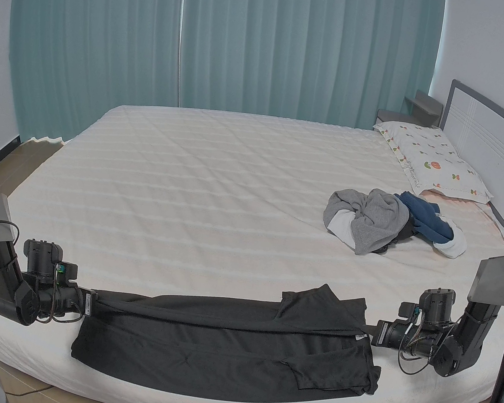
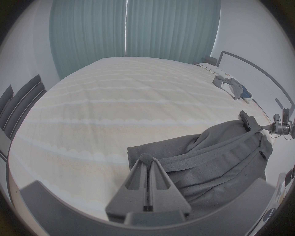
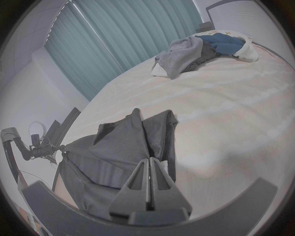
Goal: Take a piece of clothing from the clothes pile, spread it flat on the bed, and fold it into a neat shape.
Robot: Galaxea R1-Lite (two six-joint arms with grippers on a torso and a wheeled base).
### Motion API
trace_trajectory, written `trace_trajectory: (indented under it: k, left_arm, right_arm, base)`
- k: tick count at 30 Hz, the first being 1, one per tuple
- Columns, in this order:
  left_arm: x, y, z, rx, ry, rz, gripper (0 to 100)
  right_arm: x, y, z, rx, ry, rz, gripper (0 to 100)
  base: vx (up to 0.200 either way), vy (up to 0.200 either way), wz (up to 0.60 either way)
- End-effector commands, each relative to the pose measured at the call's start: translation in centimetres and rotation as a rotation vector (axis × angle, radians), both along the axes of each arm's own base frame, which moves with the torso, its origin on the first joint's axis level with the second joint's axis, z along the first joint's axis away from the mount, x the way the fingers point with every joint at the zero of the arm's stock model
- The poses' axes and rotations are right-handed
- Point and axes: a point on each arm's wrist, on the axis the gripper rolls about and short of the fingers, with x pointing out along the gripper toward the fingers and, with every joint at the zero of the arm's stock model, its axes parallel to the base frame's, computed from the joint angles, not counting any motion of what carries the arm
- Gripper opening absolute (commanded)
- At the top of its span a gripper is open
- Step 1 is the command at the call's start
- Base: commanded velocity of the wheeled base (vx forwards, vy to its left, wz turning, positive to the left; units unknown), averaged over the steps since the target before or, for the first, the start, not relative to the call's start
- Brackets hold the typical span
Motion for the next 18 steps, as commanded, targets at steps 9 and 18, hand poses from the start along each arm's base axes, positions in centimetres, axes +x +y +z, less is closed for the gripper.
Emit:
trace_trajectory:
  k: [9,18]
  left_arm:
    - [0.5,0.6,0.3,0.000,-0.024,0.024,0]
    - [0.2,0.6,-0.2,0.006,0.002,0.019,0]
  right_arm:
    - [-0.6,-0.3,1.3,0.009,-0.019,0.000,0]
    - [-1.3,-0.4,0.1,-0.056,0.020,0.051,0]
  base:
    - [0.000,0.000,0.00]
    - [0.000,0.000,0.00]
